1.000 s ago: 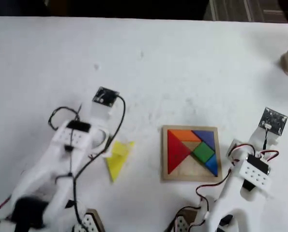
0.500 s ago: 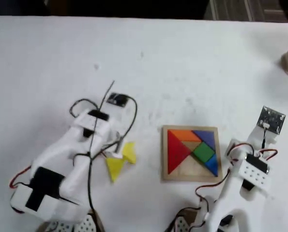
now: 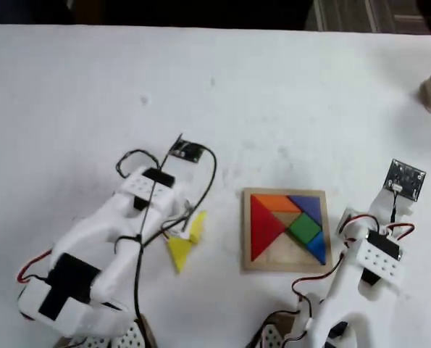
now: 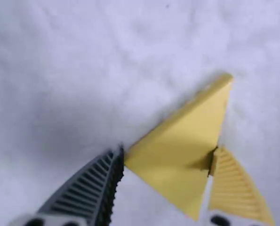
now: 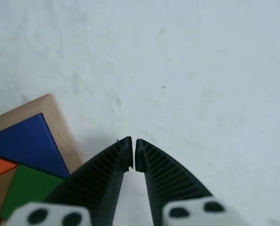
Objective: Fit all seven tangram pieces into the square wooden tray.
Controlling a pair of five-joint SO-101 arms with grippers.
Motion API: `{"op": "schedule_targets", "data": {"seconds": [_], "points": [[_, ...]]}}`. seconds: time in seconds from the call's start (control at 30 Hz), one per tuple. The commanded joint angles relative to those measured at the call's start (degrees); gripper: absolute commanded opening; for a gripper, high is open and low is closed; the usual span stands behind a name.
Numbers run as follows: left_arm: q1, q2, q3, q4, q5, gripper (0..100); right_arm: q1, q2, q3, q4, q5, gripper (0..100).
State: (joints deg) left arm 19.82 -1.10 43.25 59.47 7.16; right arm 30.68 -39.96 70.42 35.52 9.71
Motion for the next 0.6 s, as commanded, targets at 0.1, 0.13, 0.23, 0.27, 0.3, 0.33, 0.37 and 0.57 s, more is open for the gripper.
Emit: {"op": "schedule_targets", "data": {"seconds": [0.1, 0.13, 0.23, 0.27, 0.3, 0.33, 0.37, 0.57], "points": [[2.3, -0.5, 0.4, -0.1, 0.4, 23, -0.5, -1.1, -0.4, -1.0, 0.4, 1.6], [2.2, -0.5, 0.4, -0.1, 0.4, 23, -0.5, -1.1, -0.4, -1.0, 0.4, 1.6], [2.0, -0.7, 0.4, -0.1, 0.4, 23, -0.6, -1.1, -0.4, -1.0, 0.4, 1.6], [2.0, -0.7, 0.4, -0.2, 0.4, 23, -0.6, -1.1, -0.4, -1.0, 0.4, 1.6], [2.0, -0.8, 0.4, -0.2, 0.6, 23, -0.6, -1.1, -0.4, -1.0, 0.4, 1.6], [2.2, -0.8, 0.3, -0.2, 0.6, 23, -0.6, -1.1, -0.4, -1.0, 0.4, 1.6], [2.3, -0.8, 0.2, -0.2, 0.7, 23, -0.6, -1.1, -0.4, -1.0, 0.4, 1.6], [2.9, -0.7, -1.9, -0.6, 0.4, 9, -0.6, -1.1, -0.4, -0.9, 0.4, 1.6]]}}
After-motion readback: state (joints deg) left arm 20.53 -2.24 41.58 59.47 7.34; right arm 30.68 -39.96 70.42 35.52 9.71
